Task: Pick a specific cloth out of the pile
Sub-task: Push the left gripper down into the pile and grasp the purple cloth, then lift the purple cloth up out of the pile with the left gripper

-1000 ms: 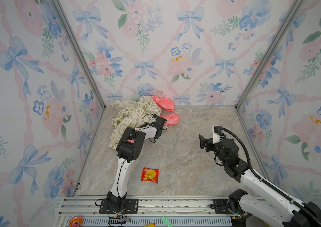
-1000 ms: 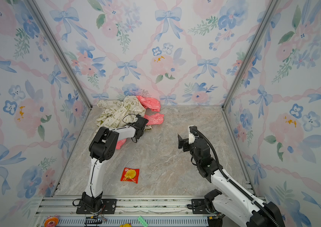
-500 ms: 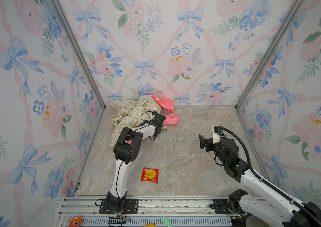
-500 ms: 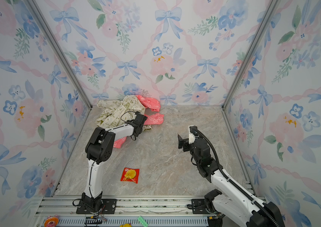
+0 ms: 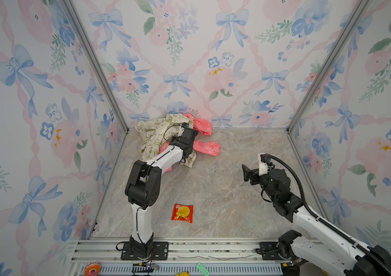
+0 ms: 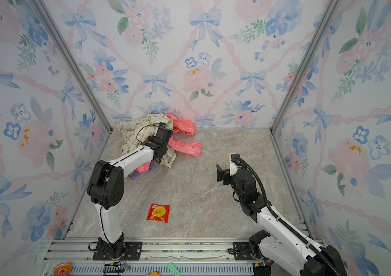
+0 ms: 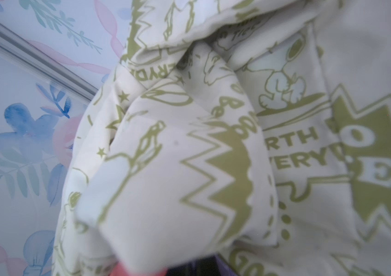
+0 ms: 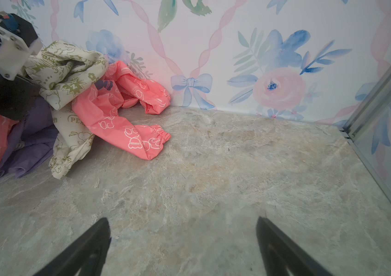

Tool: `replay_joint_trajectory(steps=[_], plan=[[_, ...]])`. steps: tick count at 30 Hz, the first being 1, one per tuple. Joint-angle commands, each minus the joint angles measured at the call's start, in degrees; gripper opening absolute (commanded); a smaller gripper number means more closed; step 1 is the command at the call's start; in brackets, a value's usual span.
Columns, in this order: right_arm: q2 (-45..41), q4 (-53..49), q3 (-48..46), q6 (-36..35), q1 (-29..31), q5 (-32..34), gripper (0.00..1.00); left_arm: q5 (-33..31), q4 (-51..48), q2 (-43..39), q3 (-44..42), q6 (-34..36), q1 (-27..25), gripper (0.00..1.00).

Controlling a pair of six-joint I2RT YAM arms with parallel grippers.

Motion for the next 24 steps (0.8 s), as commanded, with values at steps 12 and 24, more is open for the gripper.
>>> replay_joint_trajectory(steps=[12, 24], plan=[[-0.90, 0.00, -0.54, 0.90, -0.59, -0.80, 0.97, 2.99, -0.06, -12.59, 6.59, -2.13, 0.10, 0.00], [-0.15, 0.08, -0.39, 1.07, -0.58, -1.11, 0.97, 7.98, -0.38, -17.90, 11.05, -5.94, 0.06, 0.00]])
